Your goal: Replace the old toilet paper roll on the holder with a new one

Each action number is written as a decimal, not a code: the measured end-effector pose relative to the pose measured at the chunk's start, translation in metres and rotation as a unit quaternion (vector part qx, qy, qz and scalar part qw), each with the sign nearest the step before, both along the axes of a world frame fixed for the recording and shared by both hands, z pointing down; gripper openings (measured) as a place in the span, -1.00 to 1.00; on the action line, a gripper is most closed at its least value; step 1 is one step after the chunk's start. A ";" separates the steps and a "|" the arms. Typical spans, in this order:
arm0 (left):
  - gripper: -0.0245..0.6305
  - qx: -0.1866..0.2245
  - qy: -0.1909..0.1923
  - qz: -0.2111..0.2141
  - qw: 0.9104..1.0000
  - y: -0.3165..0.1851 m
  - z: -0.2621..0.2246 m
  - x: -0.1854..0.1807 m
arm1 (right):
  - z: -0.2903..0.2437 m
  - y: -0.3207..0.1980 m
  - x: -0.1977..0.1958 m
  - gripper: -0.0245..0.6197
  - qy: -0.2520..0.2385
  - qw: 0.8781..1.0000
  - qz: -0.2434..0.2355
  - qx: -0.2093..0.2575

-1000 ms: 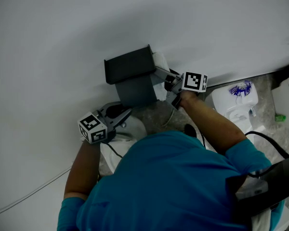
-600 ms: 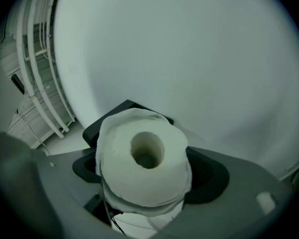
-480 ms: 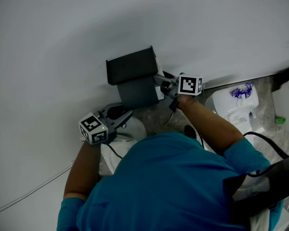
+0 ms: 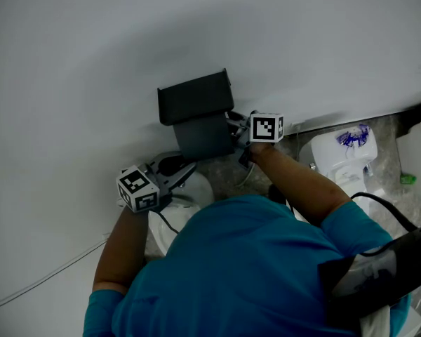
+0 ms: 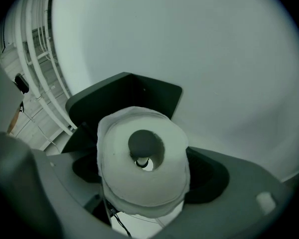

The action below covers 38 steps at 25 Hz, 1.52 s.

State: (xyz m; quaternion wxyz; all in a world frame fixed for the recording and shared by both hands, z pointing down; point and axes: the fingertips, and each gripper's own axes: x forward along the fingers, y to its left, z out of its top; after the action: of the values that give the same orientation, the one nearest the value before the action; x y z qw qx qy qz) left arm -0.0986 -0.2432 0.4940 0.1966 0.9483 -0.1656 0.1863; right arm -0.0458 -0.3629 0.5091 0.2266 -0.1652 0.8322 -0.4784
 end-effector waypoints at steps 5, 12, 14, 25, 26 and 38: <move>-0.71 0.000 0.001 0.001 1.000 0.000 0.000 0.001 | 0.003 0.000 -0.004 0.43 -0.010 1.000 -0.001 -0.004; -0.71 0.000 0.004 0.001 1.000 0.000 0.001 0.000 | 0.002 0.004 -0.008 0.43 -0.008 1.000 -0.007 0.006; -0.71 0.000 0.003 0.001 1.000 -0.001 0.002 0.000 | 0.005 0.004 -0.008 0.43 -0.004 1.000 -0.006 -0.001; -0.71 0.004 0.000 0.004 1.000 -0.002 0.004 0.000 | 0.010 0.006 0.004 0.45 0.018 1.000 0.003 0.005; -0.71 0.004 0.000 0.003 1.000 -0.002 0.004 0.000 | 0.011 0.006 0.008 0.45 0.022 1.000 0.005 0.007; -0.71 0.005 -0.003 0.003 1.000 -0.001 0.002 0.000 | 0.023 0.019 0.025 0.80 0.047 0.998 -0.038 0.007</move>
State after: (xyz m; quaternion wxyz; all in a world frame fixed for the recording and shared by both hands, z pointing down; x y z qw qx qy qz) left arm -0.0982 -0.2442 0.4964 0.1909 0.9492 -0.1643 0.1887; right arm -0.0206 -0.3436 0.5325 0.1706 -0.1544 0.8505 -0.4729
